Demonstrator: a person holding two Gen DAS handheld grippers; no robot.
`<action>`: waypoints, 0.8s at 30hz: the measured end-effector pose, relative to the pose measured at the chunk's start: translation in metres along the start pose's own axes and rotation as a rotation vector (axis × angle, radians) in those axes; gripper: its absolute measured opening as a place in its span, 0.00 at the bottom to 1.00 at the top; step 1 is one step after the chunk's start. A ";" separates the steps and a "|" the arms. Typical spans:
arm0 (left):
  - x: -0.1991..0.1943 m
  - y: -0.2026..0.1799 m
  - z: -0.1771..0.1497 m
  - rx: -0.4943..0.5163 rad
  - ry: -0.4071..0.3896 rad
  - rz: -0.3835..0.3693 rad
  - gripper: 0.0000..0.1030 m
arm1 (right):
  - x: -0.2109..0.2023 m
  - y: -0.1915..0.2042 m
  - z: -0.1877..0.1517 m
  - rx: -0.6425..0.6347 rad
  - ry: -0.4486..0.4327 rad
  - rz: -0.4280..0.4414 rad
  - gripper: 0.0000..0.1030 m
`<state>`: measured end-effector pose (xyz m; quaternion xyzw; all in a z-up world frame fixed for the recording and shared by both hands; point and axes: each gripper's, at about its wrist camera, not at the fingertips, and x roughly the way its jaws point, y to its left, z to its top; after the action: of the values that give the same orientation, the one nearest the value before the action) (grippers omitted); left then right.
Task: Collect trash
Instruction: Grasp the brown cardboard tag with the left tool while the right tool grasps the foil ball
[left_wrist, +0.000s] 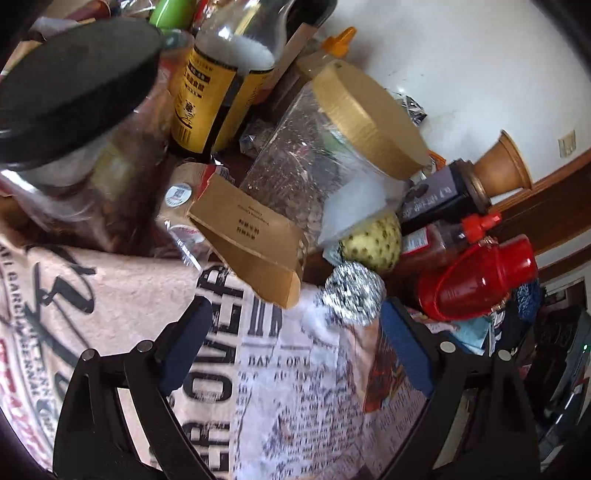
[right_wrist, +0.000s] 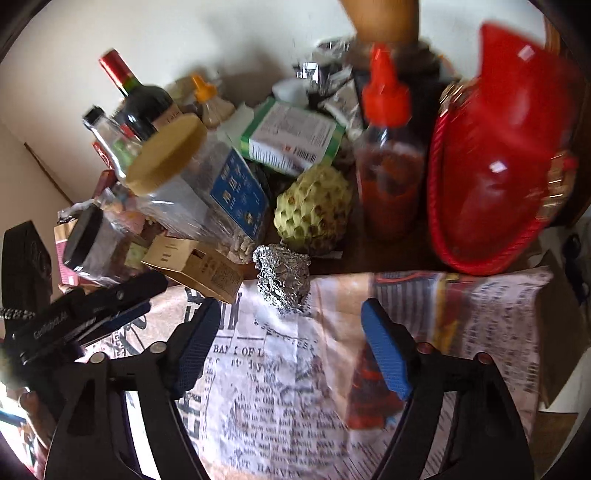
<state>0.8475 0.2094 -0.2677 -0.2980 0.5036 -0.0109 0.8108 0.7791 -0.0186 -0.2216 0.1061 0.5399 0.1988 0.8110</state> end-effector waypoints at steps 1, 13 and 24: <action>0.006 0.002 0.003 -0.009 0.002 0.004 0.88 | 0.009 -0.001 0.001 0.005 0.012 0.009 0.69; 0.050 0.018 0.016 -0.036 0.019 -0.014 0.76 | 0.070 -0.001 0.012 0.023 0.099 0.023 0.53; 0.030 -0.009 0.008 0.088 -0.034 -0.001 0.20 | 0.057 0.019 0.002 -0.043 0.051 0.025 0.36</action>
<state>0.8712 0.1962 -0.2854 -0.2623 0.4885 -0.0282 0.8317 0.7959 0.0234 -0.2610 0.0903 0.5547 0.2230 0.7965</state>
